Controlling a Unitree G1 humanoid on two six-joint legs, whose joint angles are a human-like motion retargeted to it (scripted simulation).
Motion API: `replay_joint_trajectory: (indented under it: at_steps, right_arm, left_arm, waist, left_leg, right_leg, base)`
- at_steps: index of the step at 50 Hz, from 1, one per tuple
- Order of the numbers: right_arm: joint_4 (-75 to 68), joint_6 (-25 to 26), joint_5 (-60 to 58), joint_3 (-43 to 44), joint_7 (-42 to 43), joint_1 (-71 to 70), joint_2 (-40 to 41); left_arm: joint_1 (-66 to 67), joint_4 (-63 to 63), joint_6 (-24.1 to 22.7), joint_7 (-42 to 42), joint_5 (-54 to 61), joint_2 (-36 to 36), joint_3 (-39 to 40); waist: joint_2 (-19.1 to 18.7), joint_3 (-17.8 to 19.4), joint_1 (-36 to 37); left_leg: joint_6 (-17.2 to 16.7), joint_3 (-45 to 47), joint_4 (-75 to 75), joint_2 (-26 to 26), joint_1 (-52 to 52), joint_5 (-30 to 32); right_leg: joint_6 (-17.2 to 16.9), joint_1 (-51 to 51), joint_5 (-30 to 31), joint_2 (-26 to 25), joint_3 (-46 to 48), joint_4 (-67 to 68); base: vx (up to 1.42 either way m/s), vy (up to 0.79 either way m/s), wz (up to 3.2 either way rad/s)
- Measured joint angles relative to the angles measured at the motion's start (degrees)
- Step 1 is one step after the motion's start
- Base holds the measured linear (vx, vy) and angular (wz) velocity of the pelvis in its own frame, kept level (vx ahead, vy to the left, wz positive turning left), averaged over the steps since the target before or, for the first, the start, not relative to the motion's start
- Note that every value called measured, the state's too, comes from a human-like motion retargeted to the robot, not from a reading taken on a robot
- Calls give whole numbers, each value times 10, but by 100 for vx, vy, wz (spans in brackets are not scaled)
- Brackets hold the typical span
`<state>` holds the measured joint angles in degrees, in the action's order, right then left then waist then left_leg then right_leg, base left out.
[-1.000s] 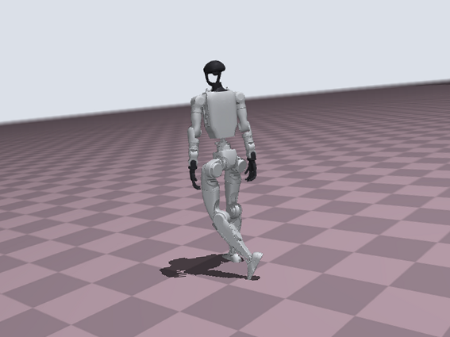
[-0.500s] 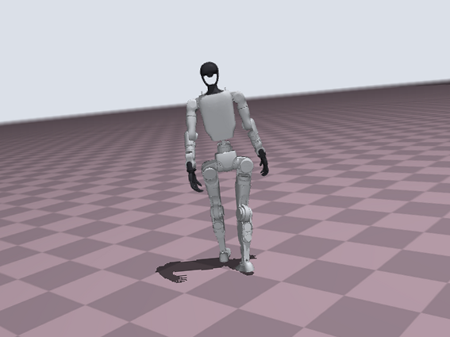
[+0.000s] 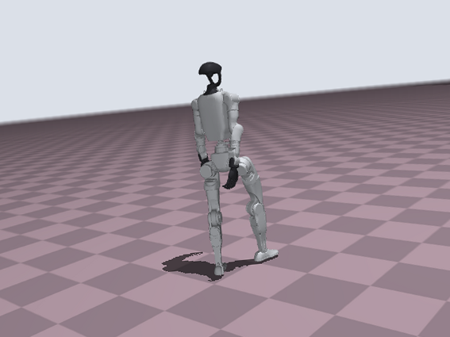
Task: Walk run
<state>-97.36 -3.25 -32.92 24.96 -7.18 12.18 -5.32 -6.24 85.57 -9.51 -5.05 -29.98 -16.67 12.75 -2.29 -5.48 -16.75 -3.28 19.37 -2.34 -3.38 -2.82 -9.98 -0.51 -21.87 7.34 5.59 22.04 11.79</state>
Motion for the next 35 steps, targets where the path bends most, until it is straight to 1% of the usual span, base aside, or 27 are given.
replay_joint_trajectory:
  at_steps: [2,3,4,5,8,10,12,13,15,17,18,19,21,23,24,25,26,28,29,31,35]
  right_arm:
    - [0,-2,14,2,-7,4,4]
    - [0,-3,18,2,-11,5,6]
    - [0,-5,21,3,-15,6,8]
    - [0,-7,24,4,-18,7,10]
    - [0,-15,15,20,-26,13,15]
    - [4,-20,4,36,-31,20,15]
    - [7,-19,-1,46,-33,24,13]
    - [5,-16,2,49,-33,23,9]
    - [0,-8,10,59,-28,15,1]
    - [9,-7,17,66,-25,-3,-6]
    - [20,-8,21,64,-24,-11,-7]
    - [35,-9,25,61,-23,-19,-8]
    - [73,-10,28,56,-16,-38,-10]
    - [113,-14,22,50,-4,-54,-12]
    - [138,-19,17,42,3,-64,-13]
    - [166,-26,11,32,12,-75,-14]
    - [185,-30,6,23,18,-85,-16]
    - [215,-39,-1,8,30,-105,-22]
    - [224,-42,-4,3,36,-115,-25]
    - [231,-47,-5,-3,50,-137,-31]
    - [223,-48,22,-5,66,-169,-45]
  left_arm:
    - [-6,-16,-8,-9,8,8,0]
    - [-7,-24,-13,-12,13,13,0]
    - [-7,-31,-19,-16,17,18,-1]
    - [-6,-38,-26,-19,21,24,-2]
    - [0,-41,-48,-27,26,44,-22]
    - [4,-30,-52,-34,16,58,-41]
    - [12,-19,-48,-39,-19,68,-53]
    - [21,-17,-46,-37,-46,74,-59]
    - [47,-14,-44,-16,-93,82,-75]
    - [67,-6,-43,16,-118,77,-88]
    - [79,-1,-41,28,-126,73,-89]
    - [92,5,-38,38,-132,70,-86]
    - [122,16,-28,51,-141,68,-68]
    - [148,30,-20,57,-141,69,-44]
    - [162,42,-18,55,-132,66,-30]
    - [177,57,-17,52,-119,62,-15]
    - [189,70,-15,44,-107,57,-5]
    - [215,91,-10,30,-90,50,15]
    - [228,99,-7,26,-86,48,25]
    - [253,114,-1,23,-84,48,43]
    - [286,118,18,15,-82,53,39]
  waist:
    - [0,-5,8]
    - [1,-9,17]
    - [1,-12,25]
    - [0,-15,32]
    - [-15,-19,22]
    - [-25,-19,-5]
    - [-29,-23,-21]
    - [-26,-24,-24]
    - [-7,-29,-20]
    - [24,-32,11]
    - [36,-34,23]
    - [43,-36,26]
    - [53,-38,27]
    - [62,-37,41]
    - [68,-35,53]
    - [75,-34,66]
    - [76,-33,73]
    - [79,-31,89]
    - [77,-30,96]
    - [67,-27,108]
    - [39,-13,115]
  left_leg:
    - [-12,38,3,3,-17,-6]
    - [-20,59,4,5,-25,-7]
    - [-29,76,4,5,-32,-7]
    - [-38,91,3,5,-38,-4]
    - [-64,91,-13,-10,-53,24]
    - [-83,68,-35,-25,-60,63]
    - [-99,56,-83,-38,-59,133]
    - [-102,48,-121,-43,-54,183]
    - [-94,30,-234,-51,-22,270]
    - [-56,22,-359,-37,25,319]
    - [-41,-7,-405,-17,52,334]
    - [-39,-41,-437,7,78,317]
    - [-51,-106,-473,51,124,259]
    - [-61,-149,-474,85,156,229]
    - [-50,-157,-458,89,172,209]
    - [-31,-160,-438,88,190,183]
    - [-4,-141,-405,69,200,171]
    - [42,-107,-326,38,213,163]
    - [52,-105,-281,34,217,164]
    - [53,-128,-189,42,223,168]
    - [35,-220,-53,69,239,142]
  right_leg:
    - [8,-11,-17,3,65,-45]
    - [10,-15,-29,-2,91,-63]
    - [19,-15,-38,-9,115,-78]
    - [31,-15,-46,-17,139,-91]
    - [98,4,-40,-40,149,-100]
    - [121,16,-9,-42,156,-103]
    - [150,24,-11,-57,99,-103]
    - [150,33,-23,-53,85,-96]
    - [143,57,-41,-36,63,-86]
    - [153,76,-48,-37,46,-88]
    - [154,86,-49,-38,30,-90]
    - [154,94,-50,-40,13,-93]
    - [153,106,-51,-46,-24,-96]
    - [152,118,-51,-56,-71,-99]
    - [153,125,-50,-64,-104,-100]
    - [155,133,-50,-74,-142,-100]
    - [155,138,-49,-83,-169,-99]
    - [155,151,-50,-103,-223,-94]
    - [155,157,-51,-115,-248,-91]
    - [155,171,-51,-141,-296,-87]
    - [155,214,-56,-182,-348,-87]
  base:
    - [41,-25,-174]
    - [44,-28,-196]
    - [43,-25,-198]
    - [39,-19,-158]
    - [53,-27,-55]
    - [58,-28,50]
    - [62,-37,25]
    - [76,-55,-13]
    - [64,-47,-78]
    - [52,-43,-210]
    - [50,-41,-220]
    - [45,-33,-188]
    - [40,-27,-172]
    - [40,-28,-220]
    - [40,-29,-288]
    - [38,-27,-300]
    - [39,-24,-285]
    - [50,-25,-253]
    - [56,-25,-247]
    - [50,-16,-231]
    - [51,-8,-173]
